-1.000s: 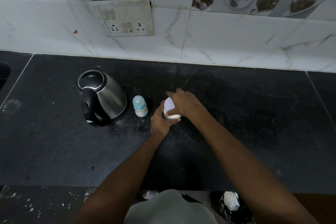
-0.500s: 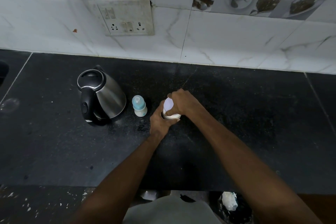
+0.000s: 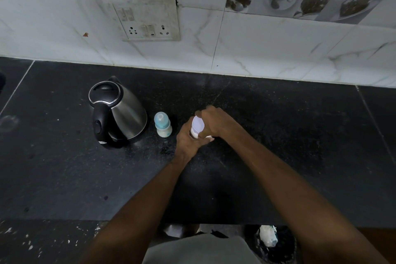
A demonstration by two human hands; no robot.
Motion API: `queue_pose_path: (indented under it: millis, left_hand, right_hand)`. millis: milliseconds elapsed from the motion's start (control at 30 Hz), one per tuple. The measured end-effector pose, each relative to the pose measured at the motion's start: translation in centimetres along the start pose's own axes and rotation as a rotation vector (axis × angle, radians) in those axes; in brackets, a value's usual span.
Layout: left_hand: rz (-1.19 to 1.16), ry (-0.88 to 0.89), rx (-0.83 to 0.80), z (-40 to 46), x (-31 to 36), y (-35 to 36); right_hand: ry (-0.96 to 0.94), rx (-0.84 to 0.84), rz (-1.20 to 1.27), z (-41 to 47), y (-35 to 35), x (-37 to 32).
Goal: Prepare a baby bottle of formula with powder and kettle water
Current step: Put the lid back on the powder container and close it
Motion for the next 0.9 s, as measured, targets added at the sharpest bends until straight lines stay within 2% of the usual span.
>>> queue_pose_path:
  millis: [267,333,400,567,767,900]
  left_hand:
    - [0.099,-0.062,-0.058,0.0,1.1,0.3]
    - [0.14,-0.088,-0.113,0.3,1.3,0.7]
    - [0.127,-0.057,-0.092,0.4,1.1,0.5]
    - [0.096,-0.065,-0.011,-0.4,1.4,0.0]
    - [0.03,0.005,-0.025,-0.6,0.8,0.0]
    - [0.052,0.022,-0.023,-0.5,0.8,0.0]
  right_hand:
    - [-0.233,-0.001,-0.184,0.0,-1.6,-0.3]
    - [-0.261,-0.022,-0.201,0.2,-2.2,-0.2]
    - [-0.265,-0.028,-0.196,0.2,-2.4,0.0]
    - [-0.212,-0.031,-0.179,0.2,-1.3,-0.3]
    - [-0.027,0.04,-0.093,0.6,-0.7,0.7]
    - [0.067,0.09,-0.174,0.2,-0.7,1.2]
Point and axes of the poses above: each hand's wrist, its own z-axis towards the middle knuckle, its own y-axis out of the palm, x = y × z, the point moved 5 cm from there along z, towards the middle knuckle, and after that the axes turned 9 degrees about -z, right-handed, at the moved point
